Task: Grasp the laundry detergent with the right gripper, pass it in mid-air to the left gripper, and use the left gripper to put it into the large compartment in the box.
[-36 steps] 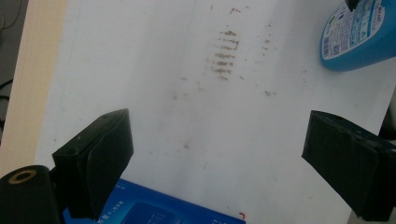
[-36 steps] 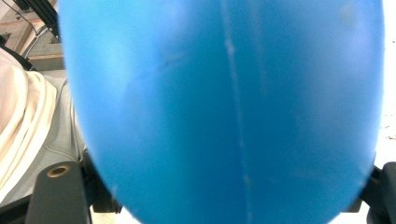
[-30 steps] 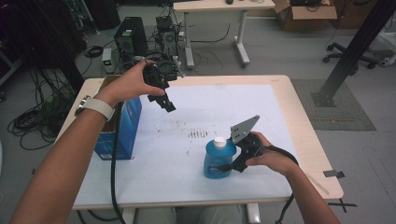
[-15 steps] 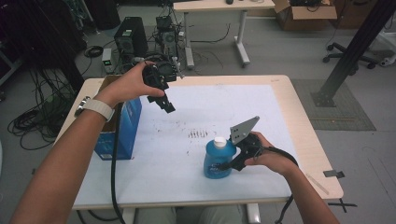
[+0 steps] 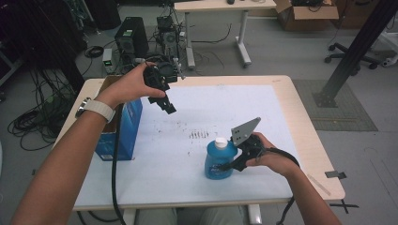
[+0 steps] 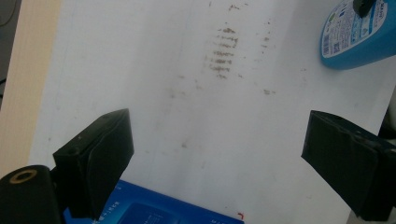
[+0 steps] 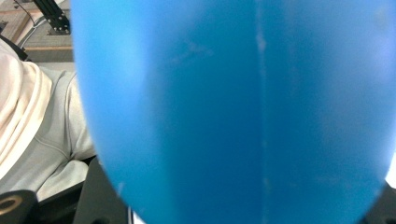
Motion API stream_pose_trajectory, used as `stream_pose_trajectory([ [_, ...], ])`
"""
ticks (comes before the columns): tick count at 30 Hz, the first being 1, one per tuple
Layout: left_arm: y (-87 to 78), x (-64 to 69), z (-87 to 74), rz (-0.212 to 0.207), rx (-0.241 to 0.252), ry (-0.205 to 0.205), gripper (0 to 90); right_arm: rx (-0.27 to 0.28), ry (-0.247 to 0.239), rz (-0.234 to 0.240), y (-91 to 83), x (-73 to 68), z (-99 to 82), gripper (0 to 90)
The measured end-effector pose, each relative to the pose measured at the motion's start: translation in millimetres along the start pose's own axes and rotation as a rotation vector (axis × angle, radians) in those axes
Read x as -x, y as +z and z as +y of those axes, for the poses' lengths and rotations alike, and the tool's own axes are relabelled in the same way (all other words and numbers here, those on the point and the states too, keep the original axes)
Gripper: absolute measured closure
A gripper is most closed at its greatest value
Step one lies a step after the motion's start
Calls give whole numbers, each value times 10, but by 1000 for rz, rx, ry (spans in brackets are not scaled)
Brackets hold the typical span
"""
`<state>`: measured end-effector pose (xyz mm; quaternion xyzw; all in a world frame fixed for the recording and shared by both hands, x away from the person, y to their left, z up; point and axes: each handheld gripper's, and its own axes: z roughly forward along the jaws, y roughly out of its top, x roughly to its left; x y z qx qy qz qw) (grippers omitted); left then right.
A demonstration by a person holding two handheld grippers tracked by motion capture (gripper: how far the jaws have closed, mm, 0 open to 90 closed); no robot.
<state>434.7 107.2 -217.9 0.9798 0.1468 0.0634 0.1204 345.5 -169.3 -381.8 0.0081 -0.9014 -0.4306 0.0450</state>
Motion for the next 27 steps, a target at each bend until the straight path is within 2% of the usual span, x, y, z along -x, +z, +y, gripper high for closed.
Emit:
stream_pose_trajectory([
  [8, -13, 17, -6, 0, 0, 4, 92, 4, -23, -14, -5, -21, 6, 428],
  [16, -49, 50, -26, 5, 7, 6, 94, -1, -19, -12, -7, -38, 29, 433],
  [18, -60, 60, -32, 5, 6, 7, 93, -16, -27, -13, -3, -63, 54, 433],
  [19, -69, 71, -37, 4, 4, 8, 93, -19, -20, -2, -6, -68, 69, 434],
  [24, -113, 118, -41, -6, 3, 18, 91, -9, -8, -32, -68, -75, 122, 433],
  [27, -152, 140, -38, -12, 12, 19, 89, 0, 19, -51, -124, -76, 170, 434],
])
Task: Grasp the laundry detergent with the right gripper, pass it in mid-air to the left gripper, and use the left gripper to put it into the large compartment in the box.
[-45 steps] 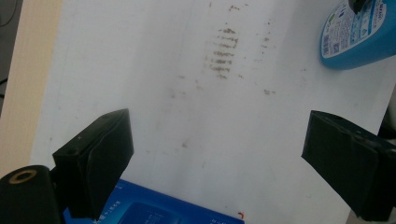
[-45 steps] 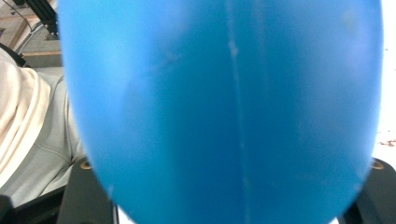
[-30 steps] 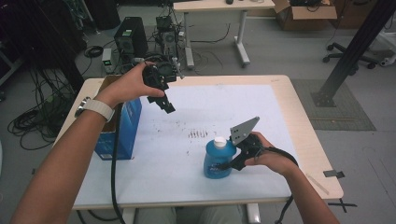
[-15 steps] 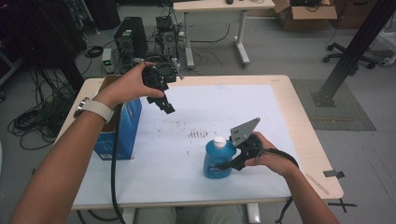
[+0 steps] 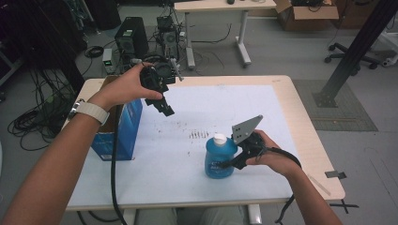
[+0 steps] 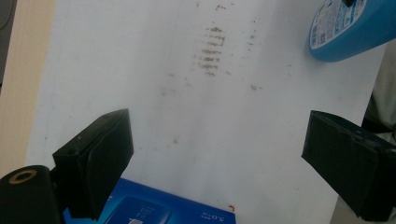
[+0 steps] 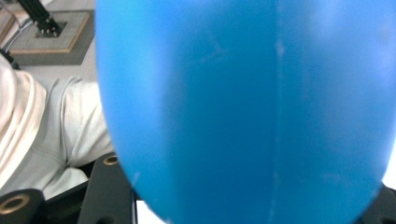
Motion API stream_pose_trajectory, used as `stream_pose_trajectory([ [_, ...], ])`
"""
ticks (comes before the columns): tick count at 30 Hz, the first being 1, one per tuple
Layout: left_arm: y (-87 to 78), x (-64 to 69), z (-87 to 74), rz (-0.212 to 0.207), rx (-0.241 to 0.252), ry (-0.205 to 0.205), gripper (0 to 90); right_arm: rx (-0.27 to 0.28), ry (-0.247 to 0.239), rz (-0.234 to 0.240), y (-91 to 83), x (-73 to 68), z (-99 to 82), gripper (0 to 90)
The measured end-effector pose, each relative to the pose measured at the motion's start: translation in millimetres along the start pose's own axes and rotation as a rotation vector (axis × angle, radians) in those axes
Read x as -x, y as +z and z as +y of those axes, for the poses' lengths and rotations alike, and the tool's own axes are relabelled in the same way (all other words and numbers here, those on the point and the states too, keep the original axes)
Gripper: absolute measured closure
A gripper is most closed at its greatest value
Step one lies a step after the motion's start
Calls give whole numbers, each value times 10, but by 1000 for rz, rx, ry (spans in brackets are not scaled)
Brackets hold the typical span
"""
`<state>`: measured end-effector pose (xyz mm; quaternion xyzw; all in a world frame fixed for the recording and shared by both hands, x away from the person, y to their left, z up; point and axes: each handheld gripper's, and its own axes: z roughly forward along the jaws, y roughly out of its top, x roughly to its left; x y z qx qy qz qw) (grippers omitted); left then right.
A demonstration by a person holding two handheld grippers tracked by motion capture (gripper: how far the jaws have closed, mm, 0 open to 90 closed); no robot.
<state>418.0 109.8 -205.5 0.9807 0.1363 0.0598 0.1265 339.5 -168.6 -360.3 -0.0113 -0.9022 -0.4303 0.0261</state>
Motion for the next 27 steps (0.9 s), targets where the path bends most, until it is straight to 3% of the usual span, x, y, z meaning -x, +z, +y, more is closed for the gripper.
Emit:
stream_pose_trajectory([
  [12, -126, 147, 21, -20, 8, 30, 86, 40, 35, -47, -218, -43, 227, 434],
  [27, -367, 408, 41, -40, 18, 80, 74, 39, 66, -36, -329, -54, 533, 434],
])
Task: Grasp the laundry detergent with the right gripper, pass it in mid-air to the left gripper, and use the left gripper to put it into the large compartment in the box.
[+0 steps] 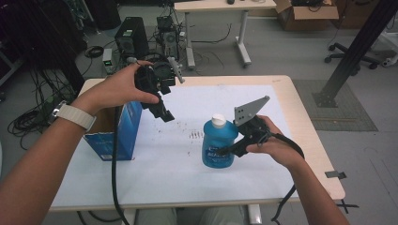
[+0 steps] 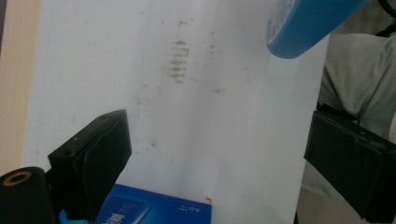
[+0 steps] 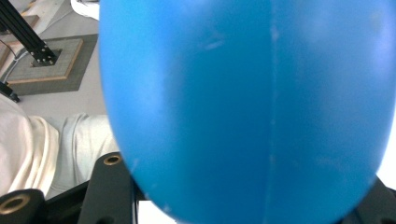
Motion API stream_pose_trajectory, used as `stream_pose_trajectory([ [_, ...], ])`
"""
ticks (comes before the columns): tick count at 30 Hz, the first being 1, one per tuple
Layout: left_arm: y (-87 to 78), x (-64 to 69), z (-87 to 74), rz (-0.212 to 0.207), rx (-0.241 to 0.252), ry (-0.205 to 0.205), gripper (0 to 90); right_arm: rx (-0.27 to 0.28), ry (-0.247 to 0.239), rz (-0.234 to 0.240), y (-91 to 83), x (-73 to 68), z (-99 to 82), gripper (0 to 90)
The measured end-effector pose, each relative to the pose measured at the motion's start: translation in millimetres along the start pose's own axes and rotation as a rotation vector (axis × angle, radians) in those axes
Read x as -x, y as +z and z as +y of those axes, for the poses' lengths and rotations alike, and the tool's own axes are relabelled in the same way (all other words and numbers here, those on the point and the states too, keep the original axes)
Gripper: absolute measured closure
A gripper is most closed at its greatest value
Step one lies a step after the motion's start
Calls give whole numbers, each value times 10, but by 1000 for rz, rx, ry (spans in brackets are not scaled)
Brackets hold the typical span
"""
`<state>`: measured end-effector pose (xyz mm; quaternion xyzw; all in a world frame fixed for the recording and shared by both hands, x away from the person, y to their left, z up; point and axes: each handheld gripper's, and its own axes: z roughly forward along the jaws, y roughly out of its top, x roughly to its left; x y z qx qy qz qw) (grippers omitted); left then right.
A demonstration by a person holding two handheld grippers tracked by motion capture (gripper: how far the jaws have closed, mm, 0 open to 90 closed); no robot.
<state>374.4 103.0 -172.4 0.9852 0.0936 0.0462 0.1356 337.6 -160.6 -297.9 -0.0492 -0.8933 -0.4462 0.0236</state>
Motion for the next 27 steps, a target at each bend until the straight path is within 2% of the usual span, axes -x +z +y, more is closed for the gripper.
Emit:
stream_pose_trajectory([
  [9, -138, 195, 8, -58, -15, 46, 63, -20, 6, 42, 51, 7, 214, 434],
  [12, -163, 248, 34, -77, -19, 40, 57, -25, -6, 51, 93, 3, 299, 435],
  [19, -177, 357, 112, -88, -26, 66, 52, -42, -32, 66, 216, -2, 463, 435],
  [27, -164, 402, 172, -107, -31, 81, 49, -46, -46, 78, 298, -2, 598, 435],
])
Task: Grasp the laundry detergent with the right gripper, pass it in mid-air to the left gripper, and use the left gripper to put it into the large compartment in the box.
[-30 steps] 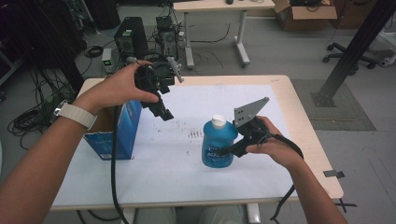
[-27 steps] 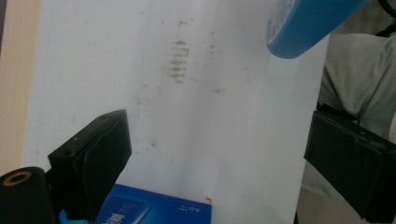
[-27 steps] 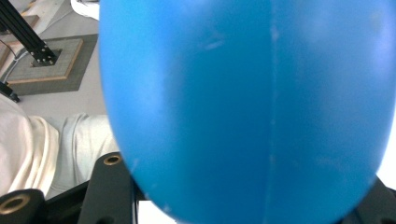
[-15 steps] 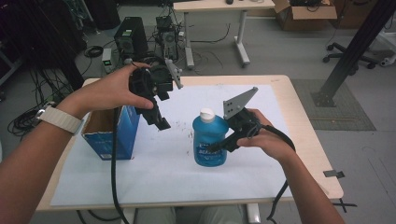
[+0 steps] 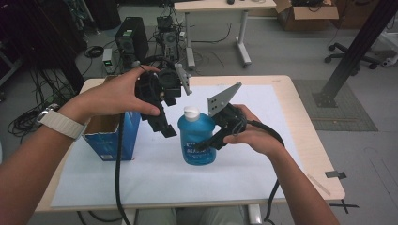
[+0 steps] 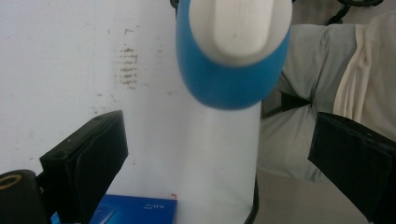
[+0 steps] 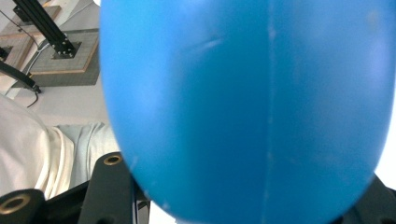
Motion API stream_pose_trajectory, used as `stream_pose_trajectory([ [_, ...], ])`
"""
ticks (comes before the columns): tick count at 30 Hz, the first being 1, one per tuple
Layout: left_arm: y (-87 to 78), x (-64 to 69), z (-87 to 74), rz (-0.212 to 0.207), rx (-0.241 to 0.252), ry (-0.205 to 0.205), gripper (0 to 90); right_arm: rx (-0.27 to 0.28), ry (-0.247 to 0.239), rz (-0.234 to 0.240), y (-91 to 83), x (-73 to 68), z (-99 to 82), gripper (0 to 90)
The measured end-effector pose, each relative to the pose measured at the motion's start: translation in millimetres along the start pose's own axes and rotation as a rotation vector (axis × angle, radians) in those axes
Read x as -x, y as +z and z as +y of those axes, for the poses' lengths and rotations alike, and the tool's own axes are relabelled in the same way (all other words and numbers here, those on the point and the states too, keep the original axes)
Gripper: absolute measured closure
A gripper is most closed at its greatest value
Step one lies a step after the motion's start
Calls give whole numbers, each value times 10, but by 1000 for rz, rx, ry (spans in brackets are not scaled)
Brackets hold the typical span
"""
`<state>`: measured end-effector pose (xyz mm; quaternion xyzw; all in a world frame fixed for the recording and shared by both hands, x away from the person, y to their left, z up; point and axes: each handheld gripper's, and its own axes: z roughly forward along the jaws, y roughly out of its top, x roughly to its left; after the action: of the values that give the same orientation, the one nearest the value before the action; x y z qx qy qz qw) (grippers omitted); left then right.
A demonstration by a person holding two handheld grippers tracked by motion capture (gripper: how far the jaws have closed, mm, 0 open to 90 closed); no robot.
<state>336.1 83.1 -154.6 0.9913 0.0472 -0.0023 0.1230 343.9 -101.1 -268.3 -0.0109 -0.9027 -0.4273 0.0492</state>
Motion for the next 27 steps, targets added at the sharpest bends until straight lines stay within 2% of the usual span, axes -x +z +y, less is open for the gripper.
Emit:
stream_pose_trajectory([
  [11, 58, 22, 98, -13, -22, 26, 49, -39, -24, 17, 81, -5, 148, 435],
  [18, 85, 22, 129, -9, -21, 26, 49, -46, -31, 25, 101, 1, 197, 435],
  [27, 111, 50, 168, 1, -37, 49, 51, -60, -46, 39, 147, 1, 273, 435],
])
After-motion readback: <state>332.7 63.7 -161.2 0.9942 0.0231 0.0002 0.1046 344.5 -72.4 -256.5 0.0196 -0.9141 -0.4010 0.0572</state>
